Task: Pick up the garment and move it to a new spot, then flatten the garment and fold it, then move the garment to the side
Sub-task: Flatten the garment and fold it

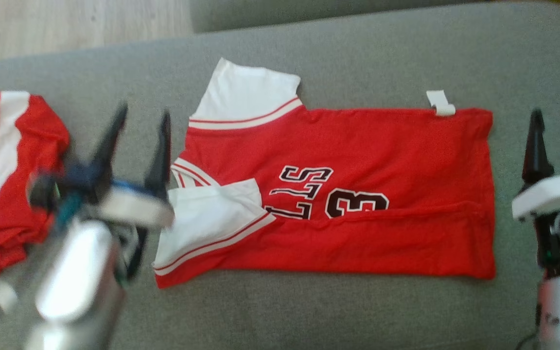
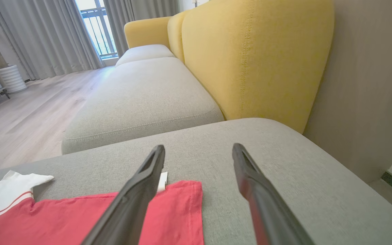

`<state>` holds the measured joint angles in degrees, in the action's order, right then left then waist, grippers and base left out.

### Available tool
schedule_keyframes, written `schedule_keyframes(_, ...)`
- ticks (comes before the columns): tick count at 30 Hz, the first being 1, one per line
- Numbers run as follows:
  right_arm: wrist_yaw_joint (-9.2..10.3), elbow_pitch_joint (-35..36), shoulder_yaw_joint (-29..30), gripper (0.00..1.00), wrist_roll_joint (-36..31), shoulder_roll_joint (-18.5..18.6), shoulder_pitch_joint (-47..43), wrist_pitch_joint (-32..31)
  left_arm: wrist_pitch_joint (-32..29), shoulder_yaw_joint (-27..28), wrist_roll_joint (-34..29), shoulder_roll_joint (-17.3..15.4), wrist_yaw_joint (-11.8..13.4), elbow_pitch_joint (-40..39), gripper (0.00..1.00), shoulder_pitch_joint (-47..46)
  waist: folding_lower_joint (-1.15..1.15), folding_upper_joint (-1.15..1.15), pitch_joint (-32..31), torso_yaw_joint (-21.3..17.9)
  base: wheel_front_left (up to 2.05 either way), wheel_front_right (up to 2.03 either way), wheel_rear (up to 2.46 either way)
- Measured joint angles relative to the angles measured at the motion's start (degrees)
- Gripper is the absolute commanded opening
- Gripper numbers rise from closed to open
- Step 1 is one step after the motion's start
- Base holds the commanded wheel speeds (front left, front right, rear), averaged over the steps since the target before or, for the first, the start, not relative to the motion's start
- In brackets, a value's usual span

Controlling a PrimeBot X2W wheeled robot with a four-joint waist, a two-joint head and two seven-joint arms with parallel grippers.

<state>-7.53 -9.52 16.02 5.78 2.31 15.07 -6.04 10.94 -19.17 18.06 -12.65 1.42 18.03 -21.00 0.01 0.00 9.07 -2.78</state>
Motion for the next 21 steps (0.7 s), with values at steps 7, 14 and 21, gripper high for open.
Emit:
schedule_keyframes(7,0.0,0.6,-3.9,1.0,-1.4,0.1,7.9,0.0,-15.5,-4.1,3.3,-4.6,-8.2,4.8,1.0,-20.7,0.01,0.0,6.5,-1.3,0.0,0.0,0.0)
schedule_keyframes(14,-0.01,0.1,-9.8,1.0,-0.7,0.2,15.3,0.5,-32.0,-19.3,15.7,-10.3,-9.0,12.4,1.0,-35.4,0.0,0.0,12.1,-5.4,0.0,0.0,0.0)
schedule_keyframes(21,-0.01,-0.5,-14.3,1.0,0.9,0.3,18.0,1.9,-37.5,-27.5,20.3,-16.3,-9.0,20.1,1.0,-42.5,0.0,0.0,16.9,-10.6,0.0,0.0,0.0)
